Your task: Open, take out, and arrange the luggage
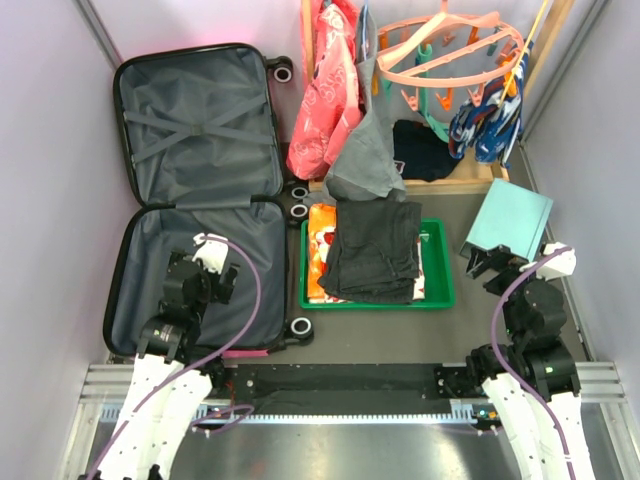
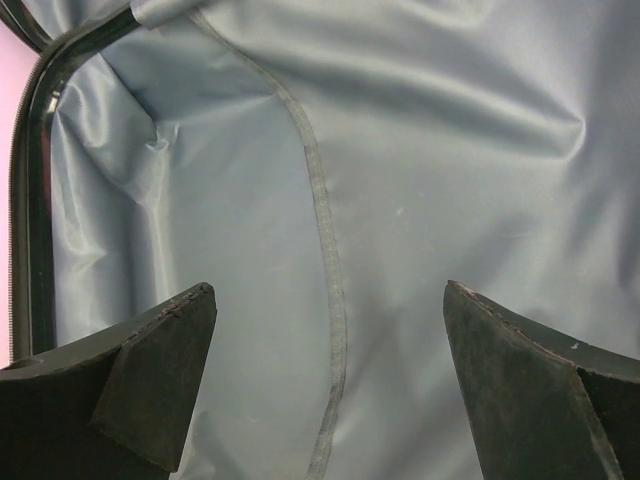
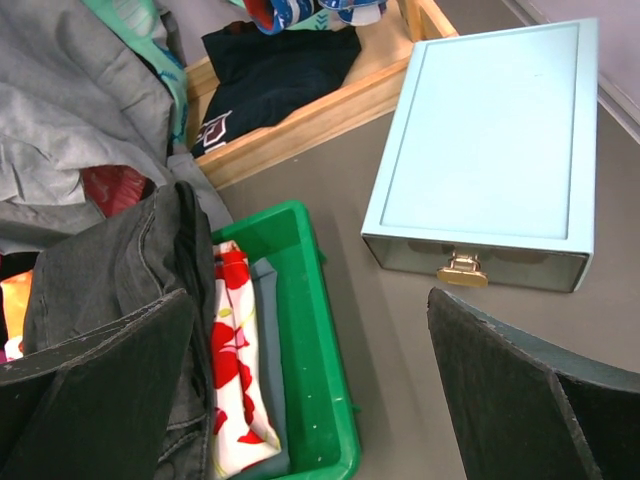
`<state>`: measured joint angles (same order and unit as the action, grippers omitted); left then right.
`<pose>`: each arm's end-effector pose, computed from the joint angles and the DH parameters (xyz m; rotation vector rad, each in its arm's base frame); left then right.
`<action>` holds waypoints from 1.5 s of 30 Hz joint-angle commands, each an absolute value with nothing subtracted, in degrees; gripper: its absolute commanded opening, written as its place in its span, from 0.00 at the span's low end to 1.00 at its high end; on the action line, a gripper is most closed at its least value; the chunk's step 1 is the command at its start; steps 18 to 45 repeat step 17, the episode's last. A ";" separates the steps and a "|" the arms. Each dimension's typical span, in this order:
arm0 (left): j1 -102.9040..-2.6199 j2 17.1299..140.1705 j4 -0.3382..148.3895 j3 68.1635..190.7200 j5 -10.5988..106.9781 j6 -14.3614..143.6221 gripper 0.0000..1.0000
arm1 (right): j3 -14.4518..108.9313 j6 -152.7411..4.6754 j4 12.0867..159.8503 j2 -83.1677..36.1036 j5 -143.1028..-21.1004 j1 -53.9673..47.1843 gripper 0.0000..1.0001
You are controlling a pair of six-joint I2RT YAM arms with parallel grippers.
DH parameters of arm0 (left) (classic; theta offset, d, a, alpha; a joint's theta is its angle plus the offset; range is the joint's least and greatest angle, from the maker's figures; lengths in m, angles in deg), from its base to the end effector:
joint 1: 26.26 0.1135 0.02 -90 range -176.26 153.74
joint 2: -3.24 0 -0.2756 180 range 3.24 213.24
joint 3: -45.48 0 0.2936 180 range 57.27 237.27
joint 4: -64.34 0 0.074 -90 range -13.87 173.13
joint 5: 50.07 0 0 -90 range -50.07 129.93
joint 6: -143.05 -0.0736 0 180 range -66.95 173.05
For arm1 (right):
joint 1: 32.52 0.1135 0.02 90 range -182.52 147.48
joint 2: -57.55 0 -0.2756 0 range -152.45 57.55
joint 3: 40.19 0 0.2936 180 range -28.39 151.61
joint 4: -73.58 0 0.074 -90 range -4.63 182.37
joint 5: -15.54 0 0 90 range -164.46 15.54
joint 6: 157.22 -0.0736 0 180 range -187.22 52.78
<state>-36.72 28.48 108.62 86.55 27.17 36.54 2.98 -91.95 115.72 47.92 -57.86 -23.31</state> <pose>0.1813 -0.0169 0.2417 0.3474 2.0377 0.2951 0.1375 0.0010 0.3002 0.4422 1.6604 0.1901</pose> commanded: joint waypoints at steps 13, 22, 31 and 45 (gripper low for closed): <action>-35.23 27.41 106.10 86.19 29.99 35.21 0.99 | 3.33 -92.79 116.22 47.18 -55.92 -23.11 0.99; -35.14 27.24 106.19 86.19 30.26 35.12 0.99 | 3.34 -92.97 116.49 47.18 -55.48 -23.20 0.99; -35.14 27.24 106.19 86.19 30.26 35.12 0.99 | 3.34 -92.97 116.49 47.18 -55.48 -23.20 0.99; -35.14 27.24 106.19 86.19 30.26 35.12 0.99 | 3.34 -92.97 116.49 47.18 -55.48 -23.20 0.99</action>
